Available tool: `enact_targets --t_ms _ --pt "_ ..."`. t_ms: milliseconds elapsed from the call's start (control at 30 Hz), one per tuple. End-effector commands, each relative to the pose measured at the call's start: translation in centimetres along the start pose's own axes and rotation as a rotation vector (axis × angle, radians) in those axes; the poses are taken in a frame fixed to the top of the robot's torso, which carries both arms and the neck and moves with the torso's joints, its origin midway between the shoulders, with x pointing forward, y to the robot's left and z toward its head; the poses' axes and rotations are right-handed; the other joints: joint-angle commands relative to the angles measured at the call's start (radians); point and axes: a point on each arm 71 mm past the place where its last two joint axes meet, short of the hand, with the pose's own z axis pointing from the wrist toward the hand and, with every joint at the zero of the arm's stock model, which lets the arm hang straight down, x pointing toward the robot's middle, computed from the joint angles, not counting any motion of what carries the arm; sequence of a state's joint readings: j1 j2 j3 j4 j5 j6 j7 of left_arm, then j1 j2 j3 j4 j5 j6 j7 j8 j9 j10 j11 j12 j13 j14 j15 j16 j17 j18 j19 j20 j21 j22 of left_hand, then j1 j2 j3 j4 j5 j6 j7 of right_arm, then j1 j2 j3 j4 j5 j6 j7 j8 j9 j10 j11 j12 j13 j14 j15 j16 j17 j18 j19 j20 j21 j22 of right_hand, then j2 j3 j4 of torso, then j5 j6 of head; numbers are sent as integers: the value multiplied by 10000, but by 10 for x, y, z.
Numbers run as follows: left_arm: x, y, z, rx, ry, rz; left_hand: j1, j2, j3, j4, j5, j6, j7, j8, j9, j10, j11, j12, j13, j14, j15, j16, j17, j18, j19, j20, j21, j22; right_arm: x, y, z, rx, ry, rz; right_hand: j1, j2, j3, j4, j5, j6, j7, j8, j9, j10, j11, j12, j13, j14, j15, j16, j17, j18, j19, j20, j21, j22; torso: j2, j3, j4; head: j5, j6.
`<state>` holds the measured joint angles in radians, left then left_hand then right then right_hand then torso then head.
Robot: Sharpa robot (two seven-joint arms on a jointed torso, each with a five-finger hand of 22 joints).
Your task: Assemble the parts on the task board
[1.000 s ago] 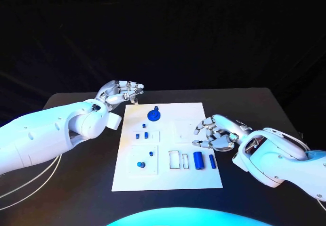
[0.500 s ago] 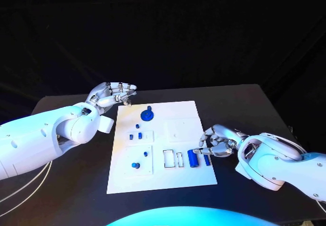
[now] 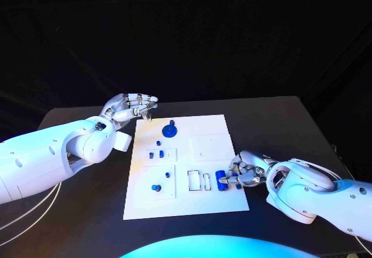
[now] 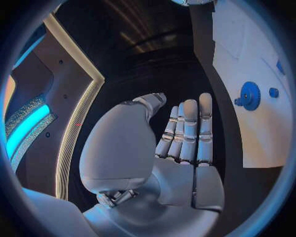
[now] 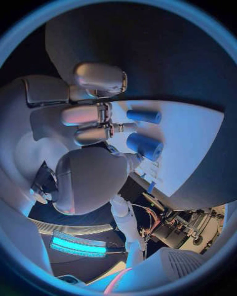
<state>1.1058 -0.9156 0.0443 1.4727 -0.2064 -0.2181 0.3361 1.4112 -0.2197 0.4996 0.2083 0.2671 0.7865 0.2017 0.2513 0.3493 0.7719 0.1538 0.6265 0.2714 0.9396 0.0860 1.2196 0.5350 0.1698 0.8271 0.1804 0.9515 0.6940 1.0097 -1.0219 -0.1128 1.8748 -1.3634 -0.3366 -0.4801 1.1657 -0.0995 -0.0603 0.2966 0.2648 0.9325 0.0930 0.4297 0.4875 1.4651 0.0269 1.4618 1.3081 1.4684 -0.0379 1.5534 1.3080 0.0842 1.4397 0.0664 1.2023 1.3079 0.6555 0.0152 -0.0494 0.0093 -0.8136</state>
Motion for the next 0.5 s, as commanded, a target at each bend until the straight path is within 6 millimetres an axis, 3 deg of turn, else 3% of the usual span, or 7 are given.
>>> enact_targets --t_ms 33,200,400,500 --pt "2 0 0 -109 75 -19 -10 -69 -65 -1 -3 -76 112 25 -1 -77 -5 51 -10 -41 4 36 -15 129 -31 44 -40 -7 4 0 1 183 103 -602 -63 51 -58 -3 20 82 7 73 -12 315 -88 40 1475 923 -75 43 2135 -132 24 -29 13 940 0 -2 -12 16 -41" --pt "1 1 1 -205 46 117 -19 -43 -63 15 7 -85 121 30 -1 -82 1 60 -11 -42 8 43 -17 130 -31 47 -43 -8 10 4 4 132 237 -667 -234 181 -182 -2 24 262 -57 160 -10 326 -140 39 1493 926 -114 47 2153 -133 29 -57 18 963 2 21 -10 22 -37" --pt "2 2 2 -235 71 153 -60 -44 -85 48 20 -99 133 36 -1 -94 10 74 -14 -38 17 56 -19 129 -26 54 -47 -9 18 7 6 105 455 -826 -300 207 -270 -9 27 412 -115 239 -3 337 -187 39 1507 928 -150 49 2164 -133 30 -86 13 976 -1 14 -13 31 -68" --pt "2 2 2 -240 83 155 -72 -42 -92 58 25 -105 135 38 -1 -98 12 79 -15 -38 20 60 -20 129 -24 56 -49 -10 22 8 7 71 511 -894 -69 236 -276 -28 31 544 -183 328 9 339 -248 25 1511 926 -203 46 2157 -130 28 -129 -3 989 3 17 -18 34 -4"
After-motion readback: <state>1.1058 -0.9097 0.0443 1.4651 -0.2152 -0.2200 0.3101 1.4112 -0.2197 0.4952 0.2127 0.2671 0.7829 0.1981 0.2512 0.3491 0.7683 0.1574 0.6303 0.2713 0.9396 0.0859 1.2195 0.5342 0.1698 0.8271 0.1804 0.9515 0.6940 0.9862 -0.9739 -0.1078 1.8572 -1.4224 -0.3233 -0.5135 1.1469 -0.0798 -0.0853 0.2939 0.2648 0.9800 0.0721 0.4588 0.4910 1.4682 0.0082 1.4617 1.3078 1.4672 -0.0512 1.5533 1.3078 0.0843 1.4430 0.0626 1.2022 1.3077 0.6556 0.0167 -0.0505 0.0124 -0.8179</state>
